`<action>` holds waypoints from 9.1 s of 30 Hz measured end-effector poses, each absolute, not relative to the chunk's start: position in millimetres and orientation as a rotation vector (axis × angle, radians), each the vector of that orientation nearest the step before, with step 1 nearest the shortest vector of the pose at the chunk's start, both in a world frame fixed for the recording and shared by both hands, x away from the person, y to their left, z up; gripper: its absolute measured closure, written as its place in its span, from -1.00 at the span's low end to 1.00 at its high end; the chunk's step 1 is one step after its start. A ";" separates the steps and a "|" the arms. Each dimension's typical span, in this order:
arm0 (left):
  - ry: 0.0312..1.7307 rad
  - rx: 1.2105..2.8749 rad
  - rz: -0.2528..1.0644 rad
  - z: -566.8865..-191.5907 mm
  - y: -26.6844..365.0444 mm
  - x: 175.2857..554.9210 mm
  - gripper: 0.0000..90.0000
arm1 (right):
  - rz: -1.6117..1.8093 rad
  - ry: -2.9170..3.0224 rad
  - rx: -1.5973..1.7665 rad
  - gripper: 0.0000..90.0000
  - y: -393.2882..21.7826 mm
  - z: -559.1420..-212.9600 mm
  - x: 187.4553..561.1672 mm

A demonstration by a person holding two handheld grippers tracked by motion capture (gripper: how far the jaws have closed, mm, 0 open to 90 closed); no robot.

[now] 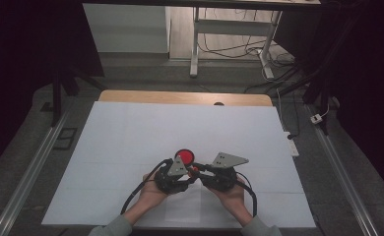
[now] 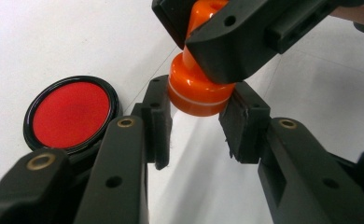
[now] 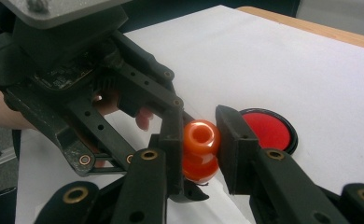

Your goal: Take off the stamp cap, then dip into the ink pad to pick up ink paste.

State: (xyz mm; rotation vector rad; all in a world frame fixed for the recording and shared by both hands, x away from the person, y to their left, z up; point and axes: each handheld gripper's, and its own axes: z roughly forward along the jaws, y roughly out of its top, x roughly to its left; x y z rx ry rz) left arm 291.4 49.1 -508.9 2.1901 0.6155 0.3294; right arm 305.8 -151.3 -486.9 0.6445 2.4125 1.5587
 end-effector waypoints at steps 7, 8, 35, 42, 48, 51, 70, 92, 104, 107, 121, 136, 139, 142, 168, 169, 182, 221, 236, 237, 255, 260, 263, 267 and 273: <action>0.619 2.209 0.337 -509.5 48.2 290.8 0.44 | 1.547 2.416 0.648 0.60 -150.3 -488.6 305.3; 0.619 2.209 0.335 -509.5 48.3 290.8 0.44 | 1.548 2.415 0.646 0.60 -150.4 -488.9 305.3; 0.613 2.225 0.344 -510.2 48.3 289.5 0.45 | 1.533 2.413 0.630 0.61 -148.9 -488.9 303.6; 0.610 2.218 0.357 -509.6 48.7 288.9 0.45 | 1.540 2.410 0.636 0.61 -149.3 -488.6 303.5; 0.609 2.220 0.364 -509.3 48.6 288.5 0.45 | 1.546 2.403 0.636 0.61 -149.4 -488.3 303.3; 0.607 2.223 0.365 -508.8 49.1 288.3 0.45 | 1.546 2.404 0.639 0.61 -149.4 -488.4 303.3; 0.597 2.219 0.370 -507.8 50.1 287.2 0.45 | 1.558 2.399 0.632 0.62 -149.2 -487.0 302.6; 0.650 2.219 0.341 -519.7 57.4 288.6 0.46 | 1.620 2.256 0.691 0.62 -168.9 -471.2 305.3; 0.624 2.197 0.390 -508.5 61.4 287.5 0.45 | 1.611 2.275 0.672 0.62 -176.0 -471.5 308.0; 0.625 2.194 0.382 -508.0 63.3 287.6 0.45 | 1.614 2.280 0.667 0.62 -175.6 -471.8 308.5; 0.643 2.156 0.374 -504.8 76.3 286.9 0.45 | 1.611 2.296 0.675 0.62 -176.0 -474.3 309.7; 0.722 2.094 0.381 -498.0 113.5 280.5 0.45 | 1.607 2.286 0.694 0.62 -178.8 -475.9 311.6; 0.730 2.087 0.379 -496.8 118.3 278.5 0.45 | 1.605 2.283 0.700 0.62 -180.2 -475.9 312.2; 0.746 2.075 0.373 -496.0 125.7 275.7 0.45 | 1.605 2.283 0.703 0.62 -181.2 -476.3 312.9; 0.947 1.978 0.426 -503.8 210.3 244.3 0.45 | 1.593 2.282 0.710 0.62 -182.5 -477.4 314.9; 0.953 1.975 0.427 -503.9 212.4 242.9 0.45 | 1.594 2.281 0.711 0.62 -182.5 -477.6 315.2; 0.983 1.958 0.426 -508.2 228.5 242.3 0.45 | 1.590 2.288 0.715 0.62 -182.9 -478.7 317.9; 0.985 1.954 0.417 -508.8 226.7 242.4 0.45 | 1.568 2.302 0.701 0.61 -166.6 -473.6 331.8; 0.985 1.944 0.407 -507.4 225.5 246.6 0.45 | 1.543 2.328 0.712 0.61 -156.1 -472.8 344.8; 0.987 1.943 0.406 -507.6 225.5 247.2 0.44 | 1.542 2.327 0.714 0.61 -155.7 -473.2 346.0; 0.993 1.952 0.405 -509.1 224.0 249.0 0.44 | 1.471 2.385 0.744 0.61 -138.4 -486.6 366.6; 0.997 1.954 0.405 -510.2 224.7 249.0 0.44 | 1.454 2.412 0.750 0.61 -131.6 -493.3 371.9; 0.995 1.962 0.406 -510.7 223.8 249.1 0.44 | 1.441 2.427 0.747 0.61 -127.0 -496.8 374.5; 0.996 1.966 0.407 -511.3 222.7 248.3 0.44 | 1.442 2.433 0.741 0.61 -121.6 -498.7 377.1; 0.999 1.965 0.405 -512.7 222.9 248.4 0.44 | 1.413 2.446 0.722 0.61 -115.2 -500.3 378.0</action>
